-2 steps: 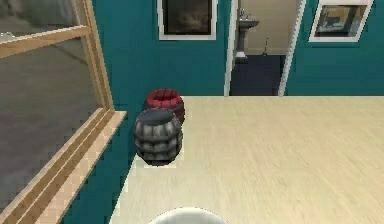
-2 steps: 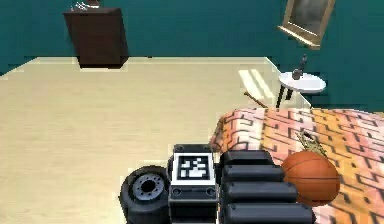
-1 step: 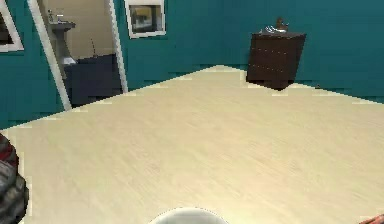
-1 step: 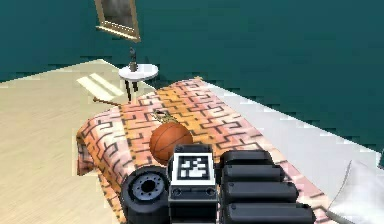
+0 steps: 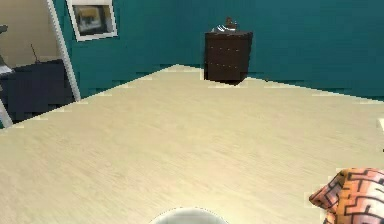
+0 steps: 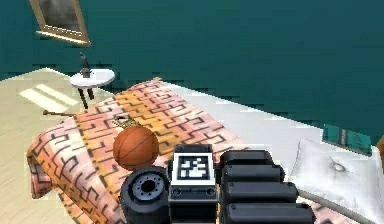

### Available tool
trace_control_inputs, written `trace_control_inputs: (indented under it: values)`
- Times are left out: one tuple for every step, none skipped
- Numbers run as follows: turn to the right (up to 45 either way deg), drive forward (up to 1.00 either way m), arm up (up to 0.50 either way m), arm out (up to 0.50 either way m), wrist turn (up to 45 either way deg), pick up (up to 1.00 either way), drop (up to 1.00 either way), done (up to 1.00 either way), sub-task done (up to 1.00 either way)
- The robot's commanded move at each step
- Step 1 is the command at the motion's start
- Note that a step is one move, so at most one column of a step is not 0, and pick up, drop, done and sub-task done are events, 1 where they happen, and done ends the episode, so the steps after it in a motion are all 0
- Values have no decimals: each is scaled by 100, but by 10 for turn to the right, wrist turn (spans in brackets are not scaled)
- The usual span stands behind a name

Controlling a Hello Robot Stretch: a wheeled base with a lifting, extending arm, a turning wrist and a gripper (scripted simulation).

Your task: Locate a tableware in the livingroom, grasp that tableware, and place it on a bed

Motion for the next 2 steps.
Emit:
trace_control_inputs:
  values:
    - [0, 0, 0, 48, 0, 0, 0, 0, 0]
    - [0, 0, 0, 0, 450, 0, 0, 0, 0]
